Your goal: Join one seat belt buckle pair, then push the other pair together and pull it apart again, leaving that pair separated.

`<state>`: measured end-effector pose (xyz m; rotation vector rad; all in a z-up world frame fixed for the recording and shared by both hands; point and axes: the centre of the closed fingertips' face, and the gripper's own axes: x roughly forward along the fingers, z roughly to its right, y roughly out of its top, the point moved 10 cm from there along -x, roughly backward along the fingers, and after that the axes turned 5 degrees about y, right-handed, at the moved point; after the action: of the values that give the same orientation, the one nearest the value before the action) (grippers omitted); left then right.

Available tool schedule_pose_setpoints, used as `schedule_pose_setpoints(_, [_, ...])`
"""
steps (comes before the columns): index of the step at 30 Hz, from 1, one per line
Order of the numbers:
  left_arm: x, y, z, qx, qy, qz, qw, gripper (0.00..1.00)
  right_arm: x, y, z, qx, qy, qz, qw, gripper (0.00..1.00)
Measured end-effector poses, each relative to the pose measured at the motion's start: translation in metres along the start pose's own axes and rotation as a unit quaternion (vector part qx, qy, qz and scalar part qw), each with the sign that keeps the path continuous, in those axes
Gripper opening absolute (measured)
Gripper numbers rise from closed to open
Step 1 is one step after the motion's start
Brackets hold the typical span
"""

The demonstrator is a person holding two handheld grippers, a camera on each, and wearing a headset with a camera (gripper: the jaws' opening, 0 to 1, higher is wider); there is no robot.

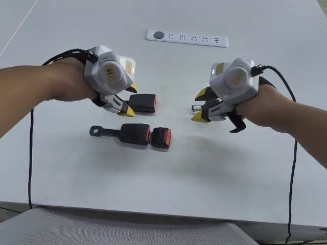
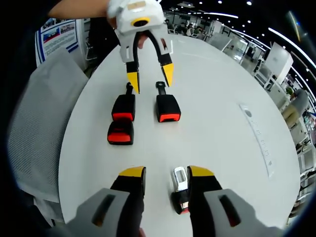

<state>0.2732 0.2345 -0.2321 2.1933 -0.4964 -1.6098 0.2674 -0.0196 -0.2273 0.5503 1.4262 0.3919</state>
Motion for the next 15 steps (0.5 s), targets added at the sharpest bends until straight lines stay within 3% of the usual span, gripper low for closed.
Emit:
schedule_pose_setpoints(3, [0.007, -0.001, -0.009, -0.007, -0.002, -0.003, 1.0, 0.4, -0.006, -0.008, 0.013, 0.004, -0.005, -0.011, 0.9999, 0.35])
schedule_pose_setpoints(5, [0.012, -0.001, -0.009, -0.009, -0.016, -0.009, 0.9998, 0.4, -0.004, -0.018, 0.017, 0.05, 0.01, -0.032, 0.9982, 0.36])
schedule_pose_setpoints(7, [0.016, -0.002, -0.01, -0.004, -0.019, -0.012, 0.9997, 0.4, -0.001, -0.023, 0.022, -0.002, 0.006, -0.05, 0.9988, 0.38])
schedule_pose_setpoints(12, [0.026, -0.004, -0.018, -0.005, -0.026, -0.013, 0.9996, 0.4, 0.007, -0.038, 0.026, 0.028, 0.024, -0.059, 0.9976, 0.35])
schedule_pose_setpoints(15, [0.03, -0.007, -0.019, -0.005, -0.031, -0.014, 0.9994, 0.39, 0.012, -0.043, 0.028, 0.024, 0.028, -0.063, 0.9973, 0.36])
